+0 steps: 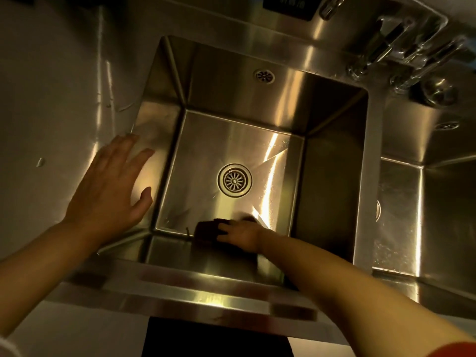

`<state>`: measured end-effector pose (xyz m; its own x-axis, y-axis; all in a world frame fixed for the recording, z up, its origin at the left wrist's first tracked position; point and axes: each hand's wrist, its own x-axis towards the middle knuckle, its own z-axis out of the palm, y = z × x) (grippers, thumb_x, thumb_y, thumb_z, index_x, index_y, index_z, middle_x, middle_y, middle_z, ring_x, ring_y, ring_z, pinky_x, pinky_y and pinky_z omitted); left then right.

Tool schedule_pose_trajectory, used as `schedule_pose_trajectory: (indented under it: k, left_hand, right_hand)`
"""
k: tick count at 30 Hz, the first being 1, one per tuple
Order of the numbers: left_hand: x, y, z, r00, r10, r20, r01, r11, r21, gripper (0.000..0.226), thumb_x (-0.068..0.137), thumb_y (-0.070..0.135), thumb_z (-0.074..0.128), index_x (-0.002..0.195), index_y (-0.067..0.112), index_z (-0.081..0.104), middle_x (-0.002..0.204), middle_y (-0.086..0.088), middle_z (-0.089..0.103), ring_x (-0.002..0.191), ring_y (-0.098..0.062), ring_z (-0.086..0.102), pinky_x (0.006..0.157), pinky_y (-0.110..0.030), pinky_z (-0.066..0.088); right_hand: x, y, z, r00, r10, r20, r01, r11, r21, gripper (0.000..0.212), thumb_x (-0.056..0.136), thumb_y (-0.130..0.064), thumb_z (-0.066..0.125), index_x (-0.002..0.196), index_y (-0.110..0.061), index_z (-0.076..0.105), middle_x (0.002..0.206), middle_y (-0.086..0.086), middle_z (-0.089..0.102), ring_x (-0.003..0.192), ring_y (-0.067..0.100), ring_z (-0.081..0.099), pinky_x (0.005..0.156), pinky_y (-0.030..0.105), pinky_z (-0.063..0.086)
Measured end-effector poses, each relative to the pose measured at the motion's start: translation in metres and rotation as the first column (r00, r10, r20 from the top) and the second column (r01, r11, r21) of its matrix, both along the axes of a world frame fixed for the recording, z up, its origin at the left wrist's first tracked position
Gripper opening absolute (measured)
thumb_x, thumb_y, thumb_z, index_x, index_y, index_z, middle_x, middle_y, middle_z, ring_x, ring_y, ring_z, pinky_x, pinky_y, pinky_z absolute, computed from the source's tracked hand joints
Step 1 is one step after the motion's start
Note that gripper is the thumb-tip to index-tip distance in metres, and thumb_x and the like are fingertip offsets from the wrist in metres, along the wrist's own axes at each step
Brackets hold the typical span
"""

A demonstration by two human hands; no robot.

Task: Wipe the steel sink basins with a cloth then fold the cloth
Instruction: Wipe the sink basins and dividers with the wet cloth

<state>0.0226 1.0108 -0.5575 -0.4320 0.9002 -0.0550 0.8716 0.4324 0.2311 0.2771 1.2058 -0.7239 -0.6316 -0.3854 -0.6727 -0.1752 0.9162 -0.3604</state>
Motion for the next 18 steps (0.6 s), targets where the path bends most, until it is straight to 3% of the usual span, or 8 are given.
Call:
schedule_pose_trajectory:
  k: [4, 9, 12, 14, 16, 18]
  left_hand:
    - [-0.003, 0.000, 0.000, 0.999, 0.022, 0.034, -0.024, 0.998, 0.055, 0.078, 0.083, 0.042, 0.055, 0.155, 0.014, 0.040, 0.165, -0.012, 0.029, 0.159, -0.027, 0.018, 0.127, -0.033, 0.011]
    - [-0.001, -0.001, 0.000, 1.000, 0.020, 0.024, -0.022, 0.998, 0.064, 0.076, 0.082, 0.042, 0.058, 0.152, 0.016, 0.043, 0.162, -0.011, 0.033, 0.159, -0.020, 0.013, 0.127, -0.036, 0.013]
    - [-0.001, -0.001, 0.000, 1.000, 0.008, 0.016, -0.009, 0.998, 0.069, 0.075, 0.081, 0.043, 0.058, 0.150, 0.017, 0.045, 0.161, -0.010, 0.036, 0.158, -0.028, 0.019, 0.123, -0.051, 0.027]
    - [-0.002, 0.000, -0.001, 1.000, 0.001, 0.003, -0.001, 0.998, 0.056, 0.074, 0.081, 0.043, 0.057, 0.149, 0.017, 0.045, 0.161, -0.011, 0.036, 0.158, -0.029, 0.019, 0.122, -0.054, 0.029]
    - [-0.001, 0.000, -0.001, 1.000, 0.000, -0.004, 0.000, 0.999, 0.044, 0.074, 0.080, 0.043, 0.058, 0.149, 0.017, 0.046, 0.160, -0.011, 0.036, 0.158, -0.030, 0.019, 0.122, -0.055, 0.029]
    - [-0.001, 0.000, -0.001, 1.000, 0.002, -0.011, -0.001, 0.999, 0.049, 0.074, 0.080, 0.042, 0.058, 0.148, 0.016, 0.048, 0.159, -0.012, 0.038, 0.158, -0.031, 0.020, 0.121, -0.055, 0.029]
  right_hand:
    - [-0.042, -0.031, -0.004, 0.972, -0.231, -0.048, 0.227, 0.971, -0.075, 0.058, 0.104, -0.018, 0.054, 0.158, -0.026, 0.033, 0.166, 0.008, 0.021, 0.147, 0.034, 0.032, 0.113, 0.043, 0.042]
    - [-0.046, -0.034, 0.001, 0.946, -0.323, 0.026, 0.324, 0.941, -0.094, 0.060, 0.101, -0.020, 0.059, 0.155, -0.027, 0.033, 0.165, 0.011, 0.019, 0.144, 0.036, 0.036, 0.115, 0.047, 0.040]
    - [-0.008, -0.010, 0.009, 0.857, -0.493, 0.147, 0.500, 0.866, -0.008, 0.053, 0.106, -0.042, 0.041, 0.156, -0.026, 0.032, 0.161, 0.010, 0.030, 0.143, 0.035, 0.037, 0.117, 0.051, 0.033]
    - [0.022, 0.015, 0.013, 0.835, -0.538, 0.117, 0.529, 0.842, 0.104, 0.057, 0.106, -0.054, 0.030, 0.157, -0.028, 0.027, 0.161, 0.007, 0.033, 0.143, 0.035, 0.036, 0.116, 0.052, 0.029]
    - [0.043, 0.041, 0.019, 0.756, -0.633, 0.167, 0.603, 0.772, 0.200, 0.059, 0.107, -0.050, 0.036, 0.160, -0.028, 0.021, 0.164, 0.008, 0.027, 0.144, 0.036, 0.037, 0.116, 0.052, 0.033]
    - [0.046, 0.061, 0.022, 0.727, -0.671, 0.147, 0.615, 0.731, 0.297, 0.066, 0.102, -0.032, 0.056, 0.158, -0.022, 0.024, 0.164, 0.016, 0.020, 0.141, 0.040, 0.039, 0.113, 0.051, 0.040]
